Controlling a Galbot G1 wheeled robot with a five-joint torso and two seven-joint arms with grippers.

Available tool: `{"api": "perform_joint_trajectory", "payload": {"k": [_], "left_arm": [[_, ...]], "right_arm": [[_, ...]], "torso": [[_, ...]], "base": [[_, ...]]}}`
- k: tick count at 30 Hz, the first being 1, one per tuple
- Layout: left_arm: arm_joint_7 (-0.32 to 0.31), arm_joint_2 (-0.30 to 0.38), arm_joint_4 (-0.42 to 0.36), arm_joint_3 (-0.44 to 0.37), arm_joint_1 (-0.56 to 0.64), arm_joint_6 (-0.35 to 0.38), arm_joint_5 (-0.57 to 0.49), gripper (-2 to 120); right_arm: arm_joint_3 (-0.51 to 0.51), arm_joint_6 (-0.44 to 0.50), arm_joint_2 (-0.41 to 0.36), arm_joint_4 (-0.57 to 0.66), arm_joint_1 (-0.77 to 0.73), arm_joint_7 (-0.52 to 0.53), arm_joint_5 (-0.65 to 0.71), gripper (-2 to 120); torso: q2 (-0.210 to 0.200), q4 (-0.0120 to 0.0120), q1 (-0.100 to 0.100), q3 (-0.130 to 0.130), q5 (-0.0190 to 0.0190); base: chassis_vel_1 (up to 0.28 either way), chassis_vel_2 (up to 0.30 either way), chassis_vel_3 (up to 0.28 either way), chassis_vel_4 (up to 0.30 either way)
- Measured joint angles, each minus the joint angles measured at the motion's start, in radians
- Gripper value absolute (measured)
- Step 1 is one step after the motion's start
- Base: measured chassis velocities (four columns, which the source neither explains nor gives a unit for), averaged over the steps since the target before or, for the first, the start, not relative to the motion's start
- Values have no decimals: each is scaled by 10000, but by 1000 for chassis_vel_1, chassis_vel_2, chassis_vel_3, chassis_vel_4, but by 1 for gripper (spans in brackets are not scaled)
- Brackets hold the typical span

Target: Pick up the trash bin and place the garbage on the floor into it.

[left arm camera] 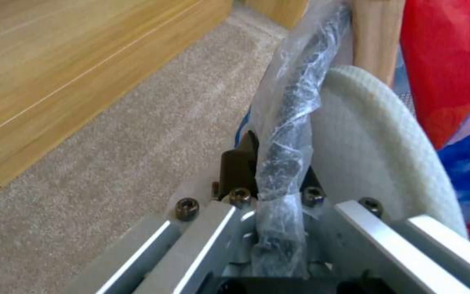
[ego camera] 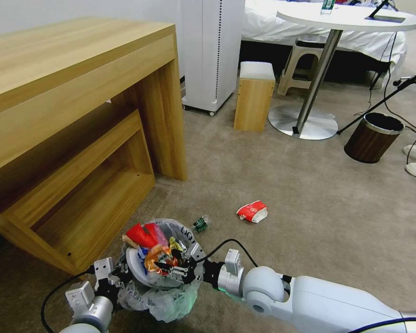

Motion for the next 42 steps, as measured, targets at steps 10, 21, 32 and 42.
{"api": "perform_joint_trajectory", "payload": {"k": [10, 21, 32, 42], "left_arm": [[16, -89, -33, -9, 85, 0, 114, 0], [4, -47, -56, -106, 172, 55, 125, 0], [-129, 4, -37, -136, 266, 166, 80, 0], [-362, -5, -150, -358, 476, 347, -101, 0]], "right_arm": [[934, 84, -16, 522, -404, 169, -33, 99], [2813, 76, -35, 849, -1046, 256, 180, 100], [4778, 81, -15, 1180, -1992, 274, 418, 100], [6591, 77, 42, 1190, -2698, 588, 724, 100]], "torso": [[0, 0, 0, 0, 0], [0, 0, 0, 0, 0], [0, 0, 0, 0, 0], [0, 0, 0, 1, 1]], "base": [[0, 0, 0, 0], [0, 0, 0, 0], [0, 0, 0, 0], [0, 0, 0, 0]]}}
